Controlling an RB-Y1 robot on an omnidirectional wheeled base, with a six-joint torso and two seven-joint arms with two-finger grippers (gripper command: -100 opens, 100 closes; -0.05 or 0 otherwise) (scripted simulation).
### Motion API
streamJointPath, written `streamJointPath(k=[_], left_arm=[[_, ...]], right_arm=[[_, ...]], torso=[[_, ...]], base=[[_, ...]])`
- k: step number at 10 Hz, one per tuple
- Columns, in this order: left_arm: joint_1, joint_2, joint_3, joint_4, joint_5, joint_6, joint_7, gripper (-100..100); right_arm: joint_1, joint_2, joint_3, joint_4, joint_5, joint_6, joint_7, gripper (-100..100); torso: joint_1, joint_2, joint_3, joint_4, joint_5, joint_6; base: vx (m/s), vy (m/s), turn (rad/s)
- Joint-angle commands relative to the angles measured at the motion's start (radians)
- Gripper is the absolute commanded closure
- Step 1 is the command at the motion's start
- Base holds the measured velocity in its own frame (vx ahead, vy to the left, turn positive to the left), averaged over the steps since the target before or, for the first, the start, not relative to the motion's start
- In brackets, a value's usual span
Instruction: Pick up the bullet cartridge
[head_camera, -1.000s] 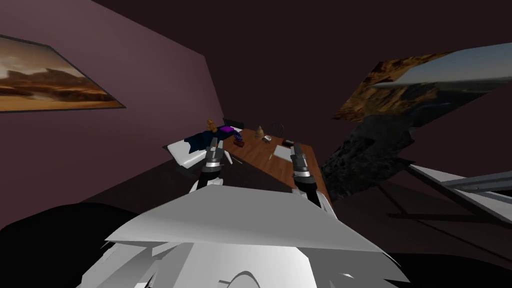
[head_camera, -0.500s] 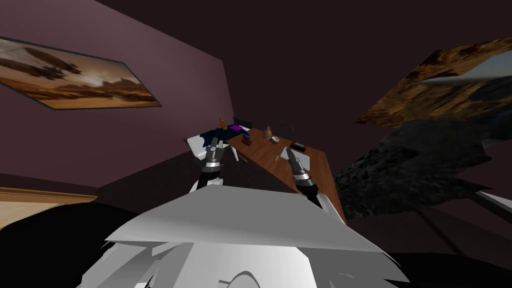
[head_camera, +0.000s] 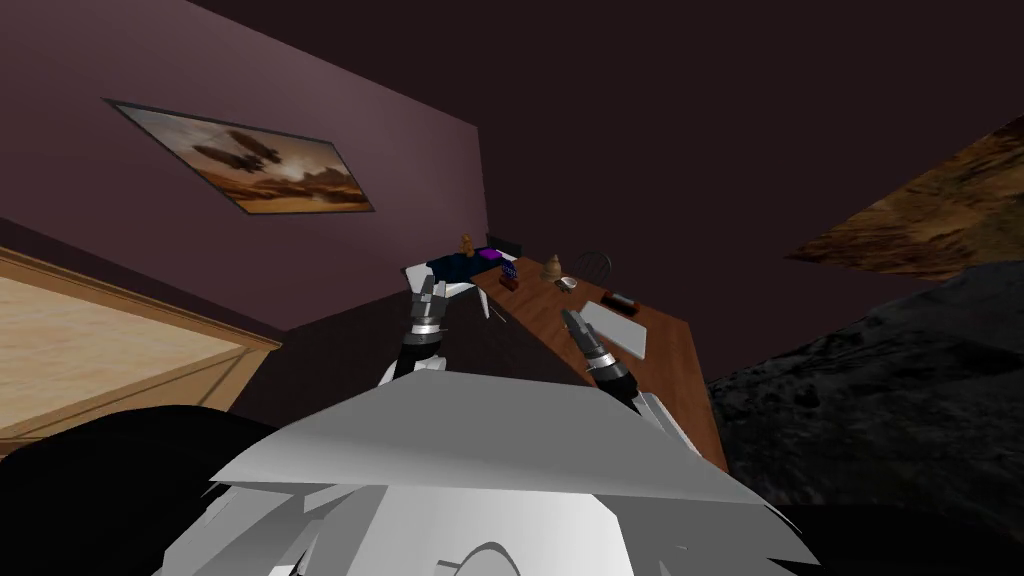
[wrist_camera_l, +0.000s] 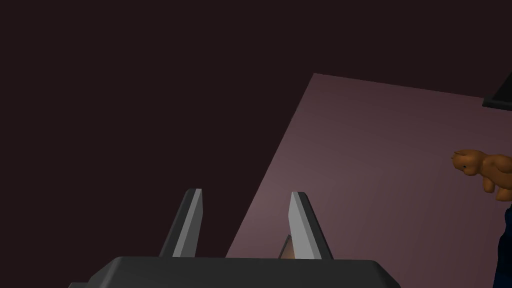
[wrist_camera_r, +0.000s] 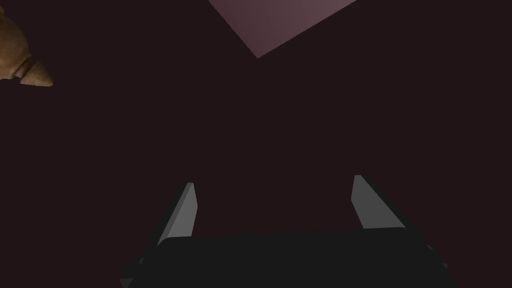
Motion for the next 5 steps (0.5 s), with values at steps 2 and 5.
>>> streamJointPath(k=[2,5], left_arm=[[0.0,0.0,0.0,0.0,0.0,0.0,0.0,0],[0.0,0.0,0.0,0.0,0.0,0.0,0.0,0]], right_arm=[[0.018,-0.044,0.0,0.016,0.062,0.002,-0.001,-100],[0.043,-0.118,0.008,0.052,0.149,0.012,0.003,-100]], torso=[[0.0,0.0,0.0,0.0,0.0,-0.001],[-0.001,-0.001,-0.001,0.0,0.0,0.0]], base=[[-0.01,0.013,0.243],[-0.004,0.015,0.256]])
